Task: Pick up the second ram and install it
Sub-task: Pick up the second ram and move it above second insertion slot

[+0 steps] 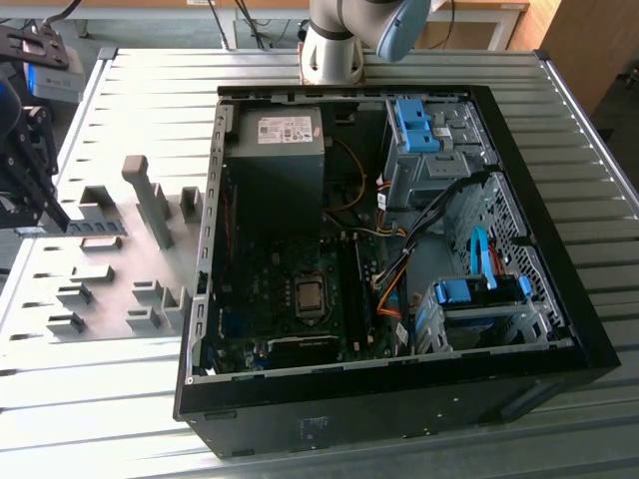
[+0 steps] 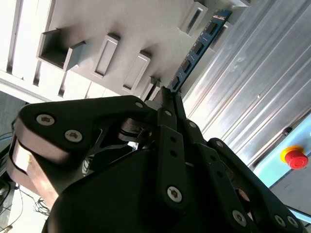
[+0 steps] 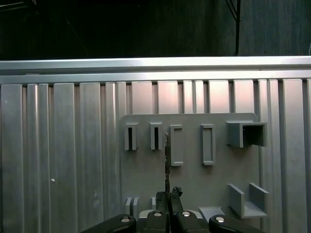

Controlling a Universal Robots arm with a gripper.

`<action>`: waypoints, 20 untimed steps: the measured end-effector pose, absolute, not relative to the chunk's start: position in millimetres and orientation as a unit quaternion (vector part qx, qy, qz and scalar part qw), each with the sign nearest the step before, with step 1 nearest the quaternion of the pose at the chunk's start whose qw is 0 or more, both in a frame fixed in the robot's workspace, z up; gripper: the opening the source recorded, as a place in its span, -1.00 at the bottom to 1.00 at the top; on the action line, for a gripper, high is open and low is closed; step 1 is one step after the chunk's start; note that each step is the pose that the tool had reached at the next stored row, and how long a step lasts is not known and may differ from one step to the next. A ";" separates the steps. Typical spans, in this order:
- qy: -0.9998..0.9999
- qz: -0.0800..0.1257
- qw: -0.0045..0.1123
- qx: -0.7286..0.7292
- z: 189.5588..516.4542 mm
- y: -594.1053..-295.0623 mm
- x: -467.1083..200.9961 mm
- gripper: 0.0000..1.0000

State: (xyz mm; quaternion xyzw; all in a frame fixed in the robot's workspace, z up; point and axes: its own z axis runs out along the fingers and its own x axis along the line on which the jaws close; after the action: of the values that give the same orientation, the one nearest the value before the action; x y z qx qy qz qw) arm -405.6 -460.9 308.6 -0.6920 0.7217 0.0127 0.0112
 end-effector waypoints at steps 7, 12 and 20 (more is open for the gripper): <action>0.722 0.013 0.011 -0.692 311.3 -460.9 -405.6 -0.73; 0.722 0.013 0.011 -0.692 313.6 -460.9 -405.6 -0.73; 0.722 0.013 0.011 -0.692 317.0 -460.9 -405.6 -0.73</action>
State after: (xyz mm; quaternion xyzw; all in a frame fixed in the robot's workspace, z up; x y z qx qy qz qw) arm -405.6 -460.9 317.0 -0.6920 0.7217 0.0127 0.0112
